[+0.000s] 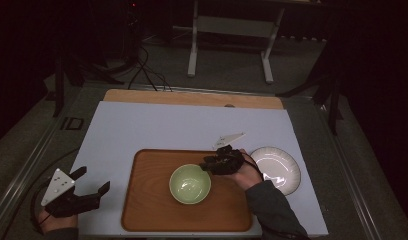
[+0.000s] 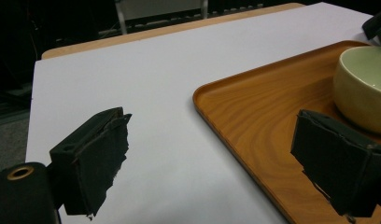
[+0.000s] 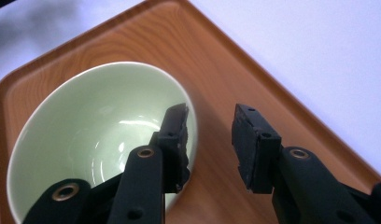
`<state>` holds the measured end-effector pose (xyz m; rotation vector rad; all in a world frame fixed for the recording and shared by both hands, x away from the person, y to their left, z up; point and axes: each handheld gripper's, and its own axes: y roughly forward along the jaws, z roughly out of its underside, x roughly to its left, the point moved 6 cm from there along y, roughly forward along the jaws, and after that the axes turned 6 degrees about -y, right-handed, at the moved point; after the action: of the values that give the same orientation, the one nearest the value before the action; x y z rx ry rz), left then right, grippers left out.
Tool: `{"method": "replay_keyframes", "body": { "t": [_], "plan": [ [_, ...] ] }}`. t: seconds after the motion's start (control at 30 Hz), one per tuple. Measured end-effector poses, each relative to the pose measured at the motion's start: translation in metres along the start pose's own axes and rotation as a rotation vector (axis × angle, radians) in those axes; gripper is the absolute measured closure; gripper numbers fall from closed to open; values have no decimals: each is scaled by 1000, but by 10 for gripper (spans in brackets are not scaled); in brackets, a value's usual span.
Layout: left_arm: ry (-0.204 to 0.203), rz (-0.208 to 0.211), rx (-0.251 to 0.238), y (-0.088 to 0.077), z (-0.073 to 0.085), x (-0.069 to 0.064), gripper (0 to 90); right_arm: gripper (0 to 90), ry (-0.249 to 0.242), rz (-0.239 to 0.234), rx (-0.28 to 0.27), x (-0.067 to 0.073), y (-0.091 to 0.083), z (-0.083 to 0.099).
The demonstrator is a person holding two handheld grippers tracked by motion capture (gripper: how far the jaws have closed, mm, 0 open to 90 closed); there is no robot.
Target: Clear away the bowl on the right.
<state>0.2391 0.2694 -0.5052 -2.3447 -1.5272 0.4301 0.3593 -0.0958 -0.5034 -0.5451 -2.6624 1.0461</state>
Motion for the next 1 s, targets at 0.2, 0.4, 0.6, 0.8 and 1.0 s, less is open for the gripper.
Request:
{"method": "replay_keyframes", "body": {
  "t": [0.2, 0.4, 0.6, 0.8, 1.0],
  "plan": [
    [0, -1, -1, 0, 0, 0, 108, 640, 8, 23, -37, -8, -18, 1],
    [1, -2, 0, 0, 0, 0, 108, 629, 26, 48, -69, -16, -35, 7],
    [-1, -1, 0, 0, 0, 0, 109, 610, 39, 74, -104, -23, -53, 16],
    [-1, -3, 0, 0, 0, 0, 109, 587, 47, 105, -163, -28, -73, 28],
    [-1, -4, 0, 0, 0, 0, 109, 550, 79, 160, -205, -33, -90, 50]
  ]
}}
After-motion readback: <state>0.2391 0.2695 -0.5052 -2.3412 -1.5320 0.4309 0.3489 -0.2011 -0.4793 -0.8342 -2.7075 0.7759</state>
